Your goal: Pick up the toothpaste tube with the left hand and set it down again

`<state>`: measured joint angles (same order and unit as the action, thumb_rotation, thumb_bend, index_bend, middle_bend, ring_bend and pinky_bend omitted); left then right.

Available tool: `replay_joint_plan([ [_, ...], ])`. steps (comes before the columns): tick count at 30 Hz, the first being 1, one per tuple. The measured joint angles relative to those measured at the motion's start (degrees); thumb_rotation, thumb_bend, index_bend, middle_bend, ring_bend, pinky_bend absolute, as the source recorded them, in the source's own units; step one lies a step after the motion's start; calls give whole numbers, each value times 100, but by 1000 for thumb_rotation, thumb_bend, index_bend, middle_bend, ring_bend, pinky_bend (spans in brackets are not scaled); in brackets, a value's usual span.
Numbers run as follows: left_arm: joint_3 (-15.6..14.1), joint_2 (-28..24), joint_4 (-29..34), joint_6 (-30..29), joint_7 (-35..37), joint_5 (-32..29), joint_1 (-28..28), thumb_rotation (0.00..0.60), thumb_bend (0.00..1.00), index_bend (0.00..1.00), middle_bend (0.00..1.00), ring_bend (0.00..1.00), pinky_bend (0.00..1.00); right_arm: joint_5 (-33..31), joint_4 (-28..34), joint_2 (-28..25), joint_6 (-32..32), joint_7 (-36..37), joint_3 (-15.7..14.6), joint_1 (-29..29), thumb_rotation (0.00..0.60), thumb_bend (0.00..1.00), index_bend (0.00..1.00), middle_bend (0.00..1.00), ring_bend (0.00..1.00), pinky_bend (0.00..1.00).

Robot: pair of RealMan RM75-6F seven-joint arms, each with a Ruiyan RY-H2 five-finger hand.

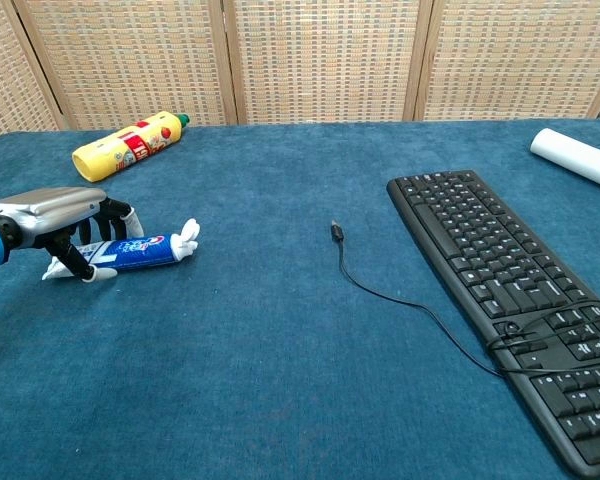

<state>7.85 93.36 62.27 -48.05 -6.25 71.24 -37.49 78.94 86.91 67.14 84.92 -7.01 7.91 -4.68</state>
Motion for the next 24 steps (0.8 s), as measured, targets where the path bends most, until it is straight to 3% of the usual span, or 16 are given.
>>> replay_joint_plan([
  [6,-20,88,-114,0,-31,-64,6,600,345,410,456,392,442,-10,-5,-4,-8,22,2,-2,600,0,0,0,0,0],
  [11,7,132,-140,-95,-16,-94,20,600,532,531,540,449,493,-5,3,-11,-16,37,-3,-3,600,0,0,0,0,0],
  [24,-14,54,-160,-770,470,428,115,600,547,605,588,474,509,47,26,-2,-33,89,-27,-19,600,0,0,0,0,0],
])
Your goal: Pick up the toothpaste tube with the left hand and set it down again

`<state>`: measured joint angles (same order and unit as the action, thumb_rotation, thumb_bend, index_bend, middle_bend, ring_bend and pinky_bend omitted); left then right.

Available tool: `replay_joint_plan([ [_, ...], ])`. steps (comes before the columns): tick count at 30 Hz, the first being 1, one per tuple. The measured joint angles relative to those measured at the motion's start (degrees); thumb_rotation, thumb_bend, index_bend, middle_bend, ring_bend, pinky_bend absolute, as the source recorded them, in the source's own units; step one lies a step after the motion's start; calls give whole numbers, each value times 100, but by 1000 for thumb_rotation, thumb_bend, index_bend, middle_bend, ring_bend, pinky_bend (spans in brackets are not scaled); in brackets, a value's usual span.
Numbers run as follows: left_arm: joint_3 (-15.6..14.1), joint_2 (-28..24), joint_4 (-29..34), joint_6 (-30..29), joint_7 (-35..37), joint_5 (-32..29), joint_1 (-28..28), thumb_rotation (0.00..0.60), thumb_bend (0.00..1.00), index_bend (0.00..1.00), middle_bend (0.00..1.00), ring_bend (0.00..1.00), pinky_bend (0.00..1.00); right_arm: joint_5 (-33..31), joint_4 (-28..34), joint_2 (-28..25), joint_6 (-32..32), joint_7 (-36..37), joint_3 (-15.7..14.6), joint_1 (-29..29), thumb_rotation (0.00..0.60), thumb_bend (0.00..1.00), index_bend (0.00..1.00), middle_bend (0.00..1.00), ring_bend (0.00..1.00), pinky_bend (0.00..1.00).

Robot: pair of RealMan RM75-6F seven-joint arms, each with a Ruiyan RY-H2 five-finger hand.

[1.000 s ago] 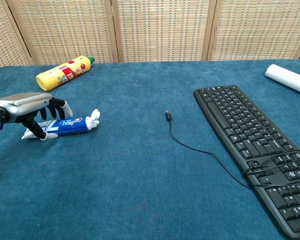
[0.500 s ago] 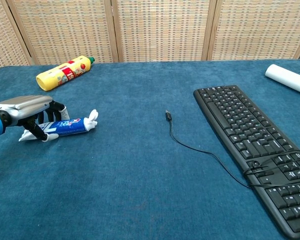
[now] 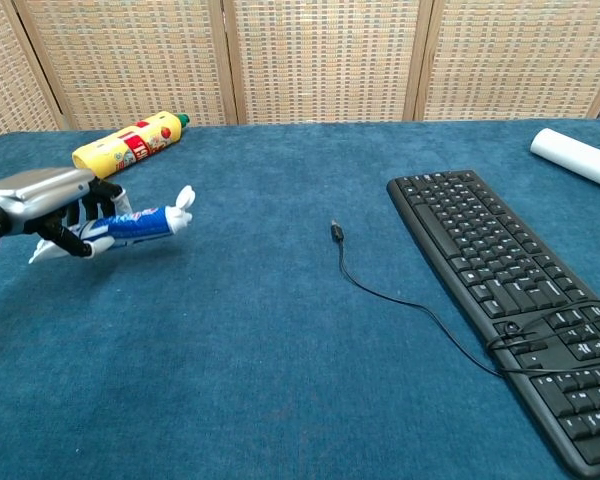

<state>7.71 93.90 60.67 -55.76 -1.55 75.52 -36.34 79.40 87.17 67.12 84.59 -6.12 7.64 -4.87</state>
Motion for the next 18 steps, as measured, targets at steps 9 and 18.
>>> replay_joint_plan([
  [9,-32,-124,-185,-621,763,858,-212,600,546,613,593,479,509,114,445,-339,-286,545,94,-213,600,199,0,0,0,0],
  [18,248,-151,130,-429,451,885,-743,600,546,618,597,481,509,16,1698,-1215,-1051,1114,642,-900,600,534,0,0,0,0],
])
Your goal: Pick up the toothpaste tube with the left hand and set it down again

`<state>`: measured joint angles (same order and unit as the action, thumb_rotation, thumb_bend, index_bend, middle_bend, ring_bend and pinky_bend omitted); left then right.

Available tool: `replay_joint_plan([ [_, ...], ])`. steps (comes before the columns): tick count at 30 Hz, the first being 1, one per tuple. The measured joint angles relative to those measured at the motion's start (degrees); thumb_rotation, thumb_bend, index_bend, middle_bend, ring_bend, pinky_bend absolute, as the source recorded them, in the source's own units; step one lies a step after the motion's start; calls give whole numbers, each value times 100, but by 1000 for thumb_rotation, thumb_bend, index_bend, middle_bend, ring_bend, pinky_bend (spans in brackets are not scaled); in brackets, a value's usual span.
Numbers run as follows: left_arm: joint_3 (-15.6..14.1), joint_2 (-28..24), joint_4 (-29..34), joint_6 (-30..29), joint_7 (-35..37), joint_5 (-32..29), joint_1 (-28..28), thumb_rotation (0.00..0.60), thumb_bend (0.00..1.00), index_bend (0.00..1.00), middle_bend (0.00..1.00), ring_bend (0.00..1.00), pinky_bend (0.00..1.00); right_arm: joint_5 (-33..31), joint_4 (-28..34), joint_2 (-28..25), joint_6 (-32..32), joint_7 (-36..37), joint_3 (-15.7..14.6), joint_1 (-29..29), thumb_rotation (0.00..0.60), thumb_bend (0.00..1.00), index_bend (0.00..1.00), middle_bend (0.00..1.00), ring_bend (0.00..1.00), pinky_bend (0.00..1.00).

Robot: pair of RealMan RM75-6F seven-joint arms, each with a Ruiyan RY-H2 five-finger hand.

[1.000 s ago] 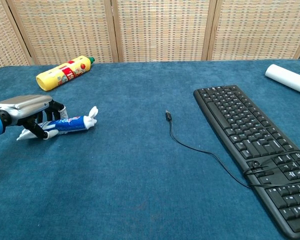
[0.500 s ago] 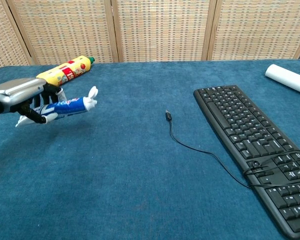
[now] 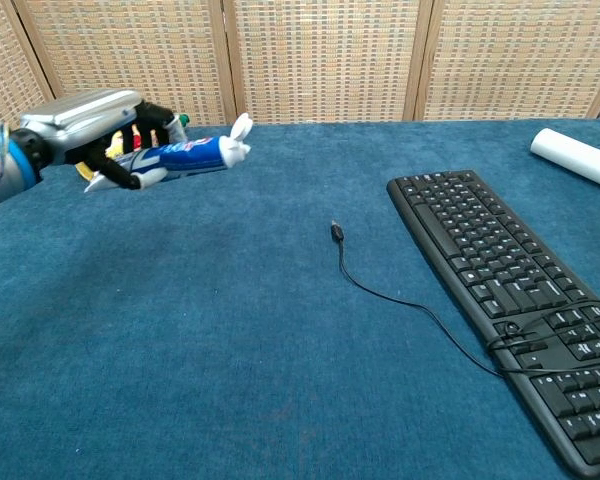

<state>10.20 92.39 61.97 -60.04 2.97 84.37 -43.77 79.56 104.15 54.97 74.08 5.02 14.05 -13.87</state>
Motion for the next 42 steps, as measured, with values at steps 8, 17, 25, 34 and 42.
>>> replay_joint_plan([
  [8,325,118,302,161,-341,-193,-402,600,544,619,597,481,509,-1105,562,-380,-1275,531,606,-896,600,539,0,0,0,0],
  [17,521,374,282,110,-238,-323,-653,600,538,620,597,481,509,-2395,963,-241,-1918,1225,1225,-1718,600,467,0,0,0,0],
  [25,650,600,228,103,-136,-480,-817,600,537,624,597,481,509,-2731,992,52,-2193,1543,1431,-2108,600,463,0,0,0,0],
  [34,811,765,234,248,-335,-689,-1085,600,538,628,600,481,509,-2164,663,173,-2517,1204,1237,-2436,600,585,0,0,0,0],
  [42,862,831,250,401,-576,-858,-1270,600,538,628,600,481,509,-1710,424,342,-2458,758,1059,-2682,600,668,0,0,0,0],
])
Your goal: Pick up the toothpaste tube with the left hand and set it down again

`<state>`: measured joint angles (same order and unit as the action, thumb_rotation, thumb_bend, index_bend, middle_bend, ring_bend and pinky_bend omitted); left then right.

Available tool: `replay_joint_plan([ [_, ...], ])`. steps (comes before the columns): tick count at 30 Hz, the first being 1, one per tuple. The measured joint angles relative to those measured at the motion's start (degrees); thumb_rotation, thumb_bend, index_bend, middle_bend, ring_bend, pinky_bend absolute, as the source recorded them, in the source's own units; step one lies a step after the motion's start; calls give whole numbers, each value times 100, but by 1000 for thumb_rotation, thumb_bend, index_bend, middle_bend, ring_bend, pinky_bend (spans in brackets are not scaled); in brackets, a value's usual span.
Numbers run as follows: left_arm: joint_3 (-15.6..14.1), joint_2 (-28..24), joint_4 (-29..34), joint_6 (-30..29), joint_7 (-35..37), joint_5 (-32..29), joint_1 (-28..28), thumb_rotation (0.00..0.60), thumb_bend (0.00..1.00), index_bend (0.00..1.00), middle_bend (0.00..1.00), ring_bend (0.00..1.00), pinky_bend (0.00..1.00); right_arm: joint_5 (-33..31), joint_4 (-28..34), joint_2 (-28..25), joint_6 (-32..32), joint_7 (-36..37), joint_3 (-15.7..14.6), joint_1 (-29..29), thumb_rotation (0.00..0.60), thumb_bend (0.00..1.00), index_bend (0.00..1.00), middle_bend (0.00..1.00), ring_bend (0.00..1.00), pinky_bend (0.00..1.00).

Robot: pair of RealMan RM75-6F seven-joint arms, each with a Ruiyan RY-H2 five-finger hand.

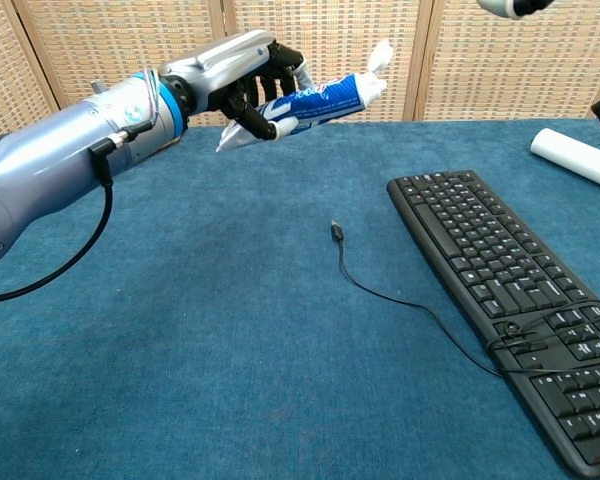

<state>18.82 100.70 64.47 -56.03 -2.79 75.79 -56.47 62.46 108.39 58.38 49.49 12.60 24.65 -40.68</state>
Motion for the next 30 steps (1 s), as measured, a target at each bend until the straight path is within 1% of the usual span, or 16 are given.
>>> replay_joint_plan([
  [5,61,96,-27,14,-56,-101,-99,600,538,628,600,481,509,-369,18,102,-7,141,169,-175,600,686,0,0,0,0],
  [14,131,231,42,23,-129,-287,-198,600,538,628,600,481,509,-1444,-12,467,-85,401,476,-622,600,686,0,0,0,0],
  [21,210,270,29,45,-135,-401,-276,600,538,628,600,481,509,-2217,-27,732,-244,866,720,-855,600,686,0,0,0,0],
  [30,282,275,70,83,-147,-541,-345,600,538,627,600,481,509,-2713,-138,864,-382,997,801,-1046,600,686,0,0,0,0],
])
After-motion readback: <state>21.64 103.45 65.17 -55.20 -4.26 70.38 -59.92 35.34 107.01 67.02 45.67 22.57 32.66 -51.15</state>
